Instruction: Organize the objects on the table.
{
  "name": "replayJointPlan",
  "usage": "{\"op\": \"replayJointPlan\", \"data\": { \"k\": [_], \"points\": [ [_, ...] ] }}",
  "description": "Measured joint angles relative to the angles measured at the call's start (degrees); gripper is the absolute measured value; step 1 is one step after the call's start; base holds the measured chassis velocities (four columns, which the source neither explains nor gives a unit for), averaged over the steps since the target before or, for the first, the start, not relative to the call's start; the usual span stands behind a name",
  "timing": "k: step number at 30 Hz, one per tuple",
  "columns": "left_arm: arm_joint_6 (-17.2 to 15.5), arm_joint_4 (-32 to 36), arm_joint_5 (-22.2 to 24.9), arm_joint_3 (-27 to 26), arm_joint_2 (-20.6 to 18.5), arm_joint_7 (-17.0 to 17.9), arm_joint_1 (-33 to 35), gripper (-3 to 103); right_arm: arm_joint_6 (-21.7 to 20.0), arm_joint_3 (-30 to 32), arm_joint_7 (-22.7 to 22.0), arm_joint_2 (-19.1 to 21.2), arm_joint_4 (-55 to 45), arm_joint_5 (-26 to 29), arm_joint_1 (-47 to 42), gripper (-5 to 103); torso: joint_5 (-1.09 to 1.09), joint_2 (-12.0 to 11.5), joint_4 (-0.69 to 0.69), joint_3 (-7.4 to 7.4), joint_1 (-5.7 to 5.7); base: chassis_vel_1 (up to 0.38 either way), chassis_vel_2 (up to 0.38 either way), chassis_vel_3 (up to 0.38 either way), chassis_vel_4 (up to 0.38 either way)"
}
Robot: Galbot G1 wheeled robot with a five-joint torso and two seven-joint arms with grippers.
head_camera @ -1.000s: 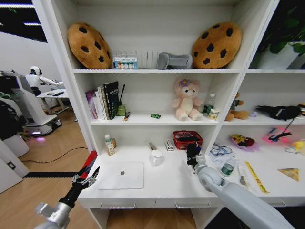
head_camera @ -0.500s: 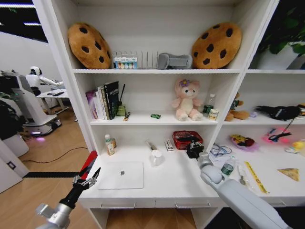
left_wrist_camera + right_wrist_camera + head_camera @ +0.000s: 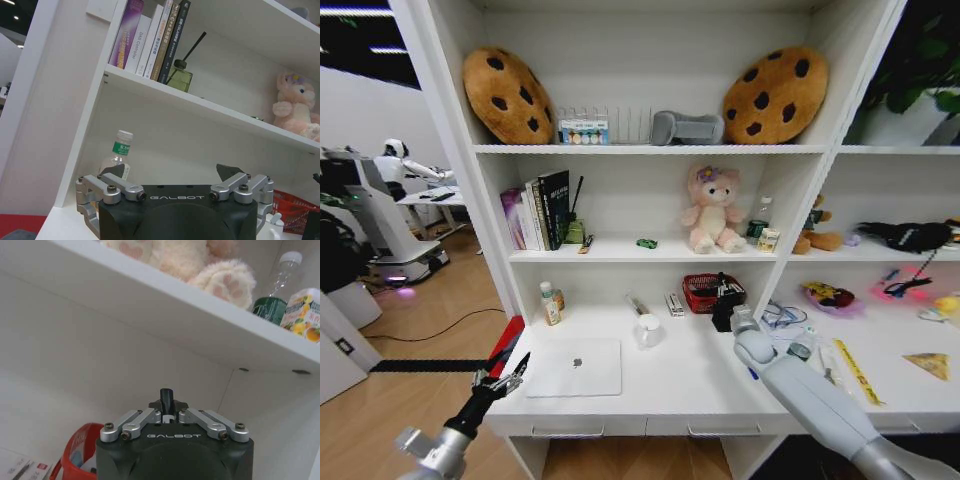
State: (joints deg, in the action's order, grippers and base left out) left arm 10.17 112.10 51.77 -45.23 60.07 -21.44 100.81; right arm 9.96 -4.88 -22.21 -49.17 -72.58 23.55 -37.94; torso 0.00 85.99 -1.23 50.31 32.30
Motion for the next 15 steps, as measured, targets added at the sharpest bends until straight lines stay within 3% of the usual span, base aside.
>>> {"op": "replayJointPlan", "data": {
  "k": [15],
  "points": [
    [-0.05, -0.25, 0.12, 0.54, -0.61, 0.53, -0.36, 100, 3.27, -2.68, 2.41, -2.64, 9.93, 0.59, 5.46, 10, 0.00, 0.00, 0.01, 0.00, 0.00, 0.000, 0.000, 0.000, 0.000]
  ]
}}
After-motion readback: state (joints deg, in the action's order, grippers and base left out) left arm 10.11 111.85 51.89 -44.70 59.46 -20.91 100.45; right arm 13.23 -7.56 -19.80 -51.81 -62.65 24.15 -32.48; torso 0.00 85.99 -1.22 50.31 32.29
